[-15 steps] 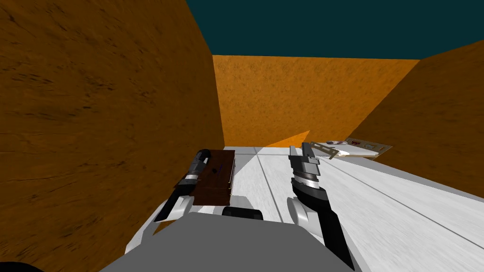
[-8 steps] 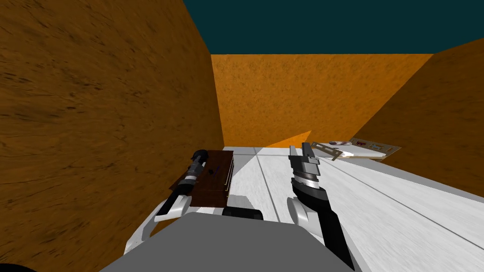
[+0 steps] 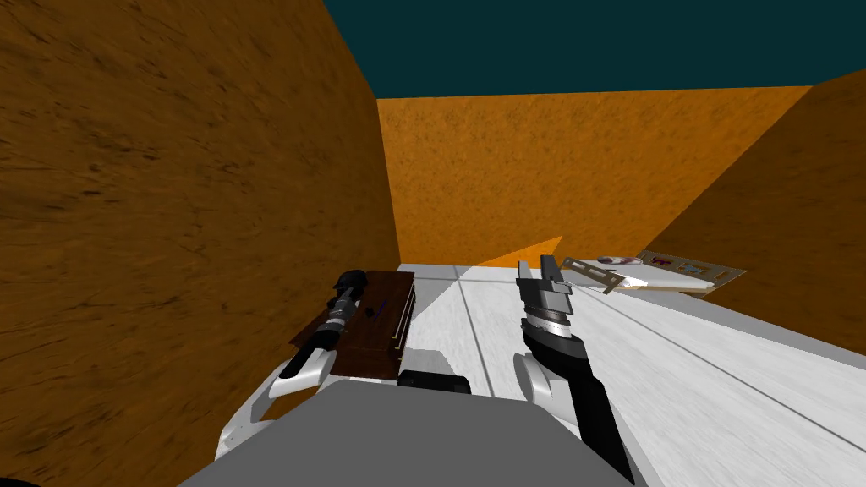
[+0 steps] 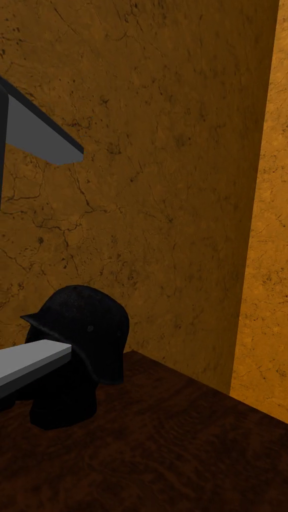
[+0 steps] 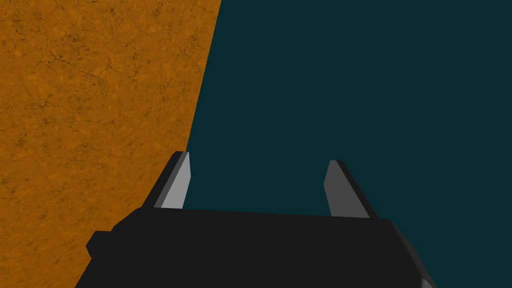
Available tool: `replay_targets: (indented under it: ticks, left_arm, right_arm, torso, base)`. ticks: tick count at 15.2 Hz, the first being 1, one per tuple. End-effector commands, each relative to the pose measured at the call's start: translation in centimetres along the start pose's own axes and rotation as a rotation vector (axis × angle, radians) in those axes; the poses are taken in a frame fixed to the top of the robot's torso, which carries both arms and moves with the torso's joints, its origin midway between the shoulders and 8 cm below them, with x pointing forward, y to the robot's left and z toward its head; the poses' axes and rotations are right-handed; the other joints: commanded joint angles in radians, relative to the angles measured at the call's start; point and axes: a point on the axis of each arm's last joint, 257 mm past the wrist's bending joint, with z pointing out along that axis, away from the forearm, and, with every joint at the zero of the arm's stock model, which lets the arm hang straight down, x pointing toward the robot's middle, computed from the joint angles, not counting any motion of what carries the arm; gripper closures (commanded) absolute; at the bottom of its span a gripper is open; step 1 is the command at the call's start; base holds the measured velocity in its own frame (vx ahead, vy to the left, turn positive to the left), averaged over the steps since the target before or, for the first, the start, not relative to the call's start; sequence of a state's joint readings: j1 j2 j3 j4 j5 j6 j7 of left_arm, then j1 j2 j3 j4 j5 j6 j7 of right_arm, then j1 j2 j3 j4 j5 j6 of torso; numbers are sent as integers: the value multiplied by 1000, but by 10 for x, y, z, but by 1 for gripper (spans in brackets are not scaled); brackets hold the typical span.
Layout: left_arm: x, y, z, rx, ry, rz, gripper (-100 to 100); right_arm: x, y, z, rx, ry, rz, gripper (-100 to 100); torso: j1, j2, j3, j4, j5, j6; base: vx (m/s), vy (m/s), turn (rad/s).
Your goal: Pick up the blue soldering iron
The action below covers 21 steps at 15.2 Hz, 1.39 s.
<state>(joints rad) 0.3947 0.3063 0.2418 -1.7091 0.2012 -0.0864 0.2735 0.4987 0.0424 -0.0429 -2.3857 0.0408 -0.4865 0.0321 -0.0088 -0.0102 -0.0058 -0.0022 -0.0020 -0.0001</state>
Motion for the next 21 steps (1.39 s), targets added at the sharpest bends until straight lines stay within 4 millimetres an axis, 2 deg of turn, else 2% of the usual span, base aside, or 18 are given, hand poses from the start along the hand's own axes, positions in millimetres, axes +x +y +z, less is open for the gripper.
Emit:
replay_targets:
  ticks: [1,2,4,5,7,8,11,12,14,15,17,18,21]
  left_arm:
    - [-11,13,-2,-40,-23,-3,-100]
    - [-32,28,-1,-88,-64,-13,-100]
    - [-34,34,-2,-105,-71,-13,-100]
    - [-54,47,-2,-148,-112,-26,-100]
    - [-58,55,-4,-170,-121,-26,-100]
    - [-74,64,-4,-210,-159,-42,-100]
    - [-81,76,-8,-234,-173,-43,-100]
    - [-100,90,-12,-284,-217,-63,-100]
    - [-103,97,-15,-298,-226,-63,-100]
    - [-121,111,-20,-347,-271,-86,-100]
    - [-125,117,-23,-361,-279,-87,-100]
    - [-140,127,-28,-402,-319,-112,-100]
    - [-162,153,-44,-477,-381,-143,-100]
  right_arm:
    - [0,0,0,0,0,0,0]
    - [0,0,0,0,0,0,0]
    - [0,0,0,0,0,0,0]
    - [0,0,0,0,0,0,0]
    - [0,0,0,0,0,0,0]
    - [0,0,0,0,0,0,0]
    - [0,0,0,0,0,0,0]
    - [0,0,0,0,0,0,0]
    - [0,0,0,0,0,0,0]
    - [0,0,0,0,0,0,0]
    - [0,0,0,0,0,0,0]
    - [0,0,0,0,0,0,0]
    - [0,0,0,0,0,0,0]
  torso:
    - [0,0,0,0,0,0]
    - [2,1,0,0,0,0]
    - [3,1,0,0,1,0]
    - [5,1,1,0,1,0]
    - [5,0,0,0,1,0]
    - [5,1,0,0,1,0]
    - [5,0,0,0,1,0]
    - [7,2,1,0,1,0]
    - [6,1,1,0,1,0]
    - [6,1,1,0,1,0]
    - [6,-1,-1,0,1,0]
    - [7,0,0,0,1,0]
    - [8,-4,-2,-1,2,0]
  base:
    - [108,-83,22]
    - [110,-73,40]
    - [102,-62,33]
    - [106,-64,37]
    - [117,-58,38]
    - [122,-60,42]
    - [105,-47,26]
    - [82,-40,40]
    - [109,-49,38]
    - [132,-48,39]
    - [136,-39,43]
    - [140,-35,53]
    - [188,-36,57]
